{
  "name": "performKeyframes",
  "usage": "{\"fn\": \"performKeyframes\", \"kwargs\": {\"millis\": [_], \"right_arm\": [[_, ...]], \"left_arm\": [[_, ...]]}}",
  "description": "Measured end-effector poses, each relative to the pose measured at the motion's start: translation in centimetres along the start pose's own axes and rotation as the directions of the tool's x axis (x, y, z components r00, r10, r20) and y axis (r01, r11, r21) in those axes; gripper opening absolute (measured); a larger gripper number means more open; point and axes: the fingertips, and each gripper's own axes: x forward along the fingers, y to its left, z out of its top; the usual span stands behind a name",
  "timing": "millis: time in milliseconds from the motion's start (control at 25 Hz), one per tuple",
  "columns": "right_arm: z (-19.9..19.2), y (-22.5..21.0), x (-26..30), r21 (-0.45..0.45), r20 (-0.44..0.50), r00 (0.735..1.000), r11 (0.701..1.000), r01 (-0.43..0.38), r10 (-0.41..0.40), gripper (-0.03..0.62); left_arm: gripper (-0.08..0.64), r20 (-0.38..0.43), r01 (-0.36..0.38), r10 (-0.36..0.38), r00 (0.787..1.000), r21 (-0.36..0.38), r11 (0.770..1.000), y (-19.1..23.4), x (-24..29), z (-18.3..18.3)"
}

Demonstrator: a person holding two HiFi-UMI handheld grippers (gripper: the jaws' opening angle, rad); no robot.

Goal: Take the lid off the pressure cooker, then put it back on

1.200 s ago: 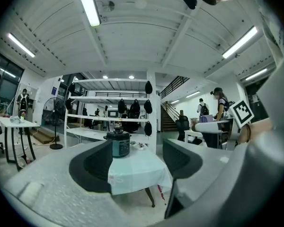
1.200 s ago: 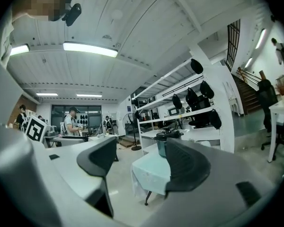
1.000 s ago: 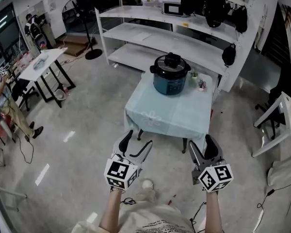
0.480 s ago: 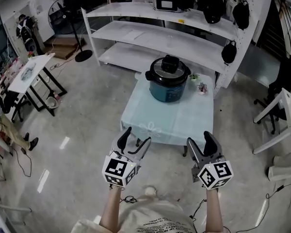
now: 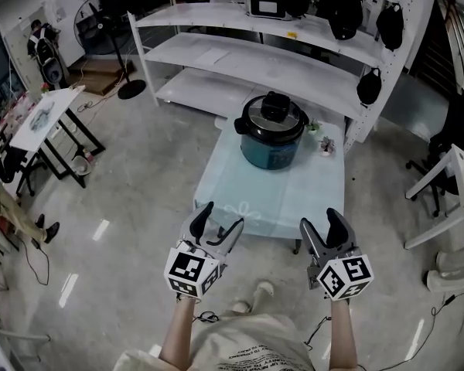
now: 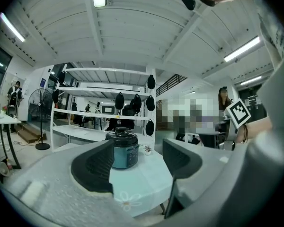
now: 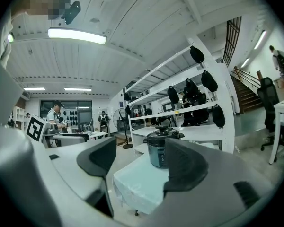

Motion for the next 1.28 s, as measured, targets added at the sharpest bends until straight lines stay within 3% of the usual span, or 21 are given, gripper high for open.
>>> {"fn": "performKeyframes", "kwargs": {"millis": [280,560,1280], "right_arm": [[0.5,-2.2,2.9,0.003,0.011,1.0,1.0,-0.002,0.002,0.316],[0.7,-6.6,9.6,0.014,0.0,1.0,1.0,-0.02,0.02,0.316],[3.2,-15.3,26.4,0.003,-0.08,0.983,0.986,-0.165,0.164,0.316]], "left_arm": [[0.318,0.015,-0.007,0.007,1.0,-0.003,1.0,1.8,3.3,0.3],[0.318,0.013,0.004,-0.004,1.0,0.0,1.0,4.5,10.4,0.4],[0.318,-0.014,-0.037,0.036,0.999,-0.037,0.999,12.1,27.0,2.3]]}}
